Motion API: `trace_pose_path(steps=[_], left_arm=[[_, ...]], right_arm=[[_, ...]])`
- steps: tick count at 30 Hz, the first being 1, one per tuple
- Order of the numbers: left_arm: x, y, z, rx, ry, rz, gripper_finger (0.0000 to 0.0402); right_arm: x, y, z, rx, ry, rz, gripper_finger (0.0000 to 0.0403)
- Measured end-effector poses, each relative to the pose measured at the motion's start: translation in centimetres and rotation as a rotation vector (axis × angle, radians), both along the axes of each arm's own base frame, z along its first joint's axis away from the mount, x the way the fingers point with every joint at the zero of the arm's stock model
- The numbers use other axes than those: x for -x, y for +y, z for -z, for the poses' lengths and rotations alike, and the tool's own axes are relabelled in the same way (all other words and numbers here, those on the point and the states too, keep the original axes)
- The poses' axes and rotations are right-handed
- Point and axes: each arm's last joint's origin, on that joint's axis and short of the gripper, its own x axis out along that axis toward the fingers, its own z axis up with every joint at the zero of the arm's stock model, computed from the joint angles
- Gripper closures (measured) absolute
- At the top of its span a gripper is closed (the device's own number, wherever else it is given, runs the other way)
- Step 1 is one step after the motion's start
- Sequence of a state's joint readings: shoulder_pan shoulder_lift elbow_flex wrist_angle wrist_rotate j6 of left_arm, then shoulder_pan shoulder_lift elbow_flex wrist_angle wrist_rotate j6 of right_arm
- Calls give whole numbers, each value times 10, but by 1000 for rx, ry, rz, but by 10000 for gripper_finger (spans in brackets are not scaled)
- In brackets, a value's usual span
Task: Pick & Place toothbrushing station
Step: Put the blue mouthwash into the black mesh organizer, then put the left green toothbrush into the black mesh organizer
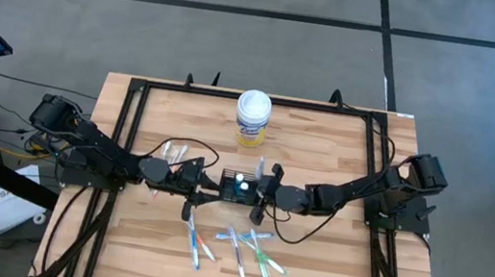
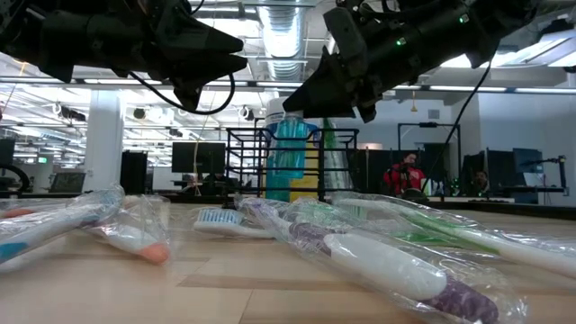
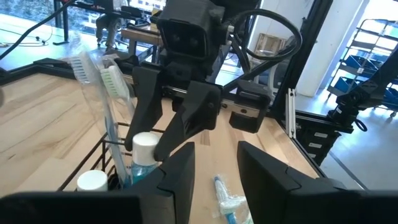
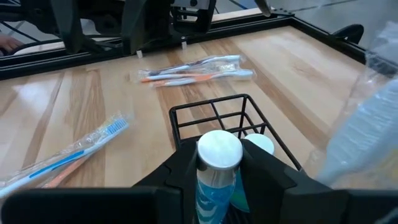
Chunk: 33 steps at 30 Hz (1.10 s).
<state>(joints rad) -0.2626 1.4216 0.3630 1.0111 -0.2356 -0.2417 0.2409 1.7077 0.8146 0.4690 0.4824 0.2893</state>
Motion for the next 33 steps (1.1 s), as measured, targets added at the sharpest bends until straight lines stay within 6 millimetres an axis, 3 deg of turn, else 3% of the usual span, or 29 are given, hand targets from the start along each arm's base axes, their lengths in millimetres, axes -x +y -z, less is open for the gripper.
trace_pose_path(steps=[8,19,33], left_arm=[[0,0,0,0,0,0,289],[0,0,0,0,0,1,289],[0,0,0,0,0,2,289]], right_arm=[[0,1,0,-8,-1,-16,288],[0,1,0,-9,-4,-20,293],[9,39,-29,-59,8,-135,296]])
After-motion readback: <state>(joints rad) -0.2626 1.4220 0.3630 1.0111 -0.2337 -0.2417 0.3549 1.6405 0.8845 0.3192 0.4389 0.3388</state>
